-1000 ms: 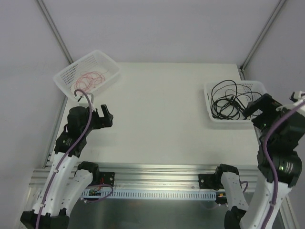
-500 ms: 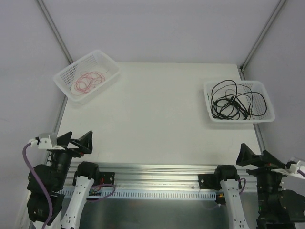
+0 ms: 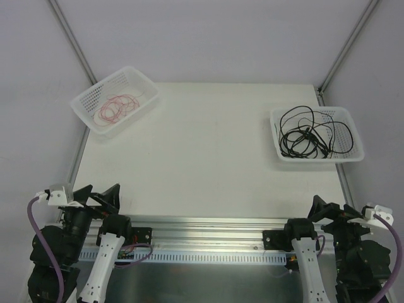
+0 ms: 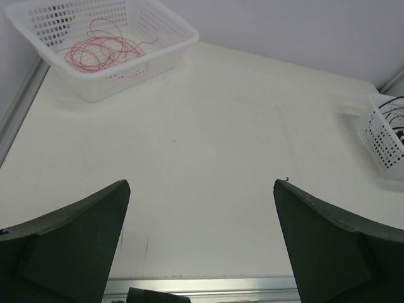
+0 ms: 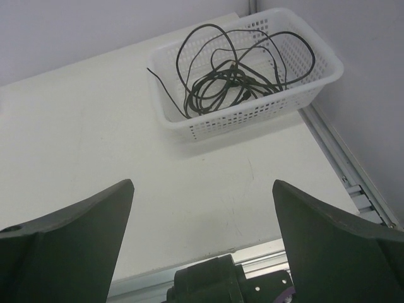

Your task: Untangle the cables

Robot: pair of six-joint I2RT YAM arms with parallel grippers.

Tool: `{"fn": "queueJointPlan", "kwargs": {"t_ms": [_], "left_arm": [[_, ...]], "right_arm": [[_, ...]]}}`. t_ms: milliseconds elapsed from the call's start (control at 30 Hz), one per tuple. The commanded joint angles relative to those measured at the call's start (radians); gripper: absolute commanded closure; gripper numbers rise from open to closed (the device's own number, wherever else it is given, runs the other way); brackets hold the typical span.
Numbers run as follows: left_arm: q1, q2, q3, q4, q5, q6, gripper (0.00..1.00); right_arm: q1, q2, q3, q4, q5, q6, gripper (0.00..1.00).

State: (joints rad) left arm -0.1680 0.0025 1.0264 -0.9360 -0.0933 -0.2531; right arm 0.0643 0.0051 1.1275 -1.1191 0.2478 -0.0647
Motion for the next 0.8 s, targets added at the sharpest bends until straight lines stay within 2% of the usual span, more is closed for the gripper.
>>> {"fn": "queueJointPlan", "kwargs": {"t_ms": [0, 767], "left_arm": [[0.010, -0.167, -0.005, -0.040, -0.023, 0.017, 0.01], [0.012, -0.167, -0.005, -0.053, -0.114, -0.018, 0.01]], "right_arm": [[0.011, -0.189, -0.003, -0.044, 0.063, -0.007, 0.03], [0.014, -0.191, -0.015, -0.042, 0.030, -0.032, 0.03]]}}
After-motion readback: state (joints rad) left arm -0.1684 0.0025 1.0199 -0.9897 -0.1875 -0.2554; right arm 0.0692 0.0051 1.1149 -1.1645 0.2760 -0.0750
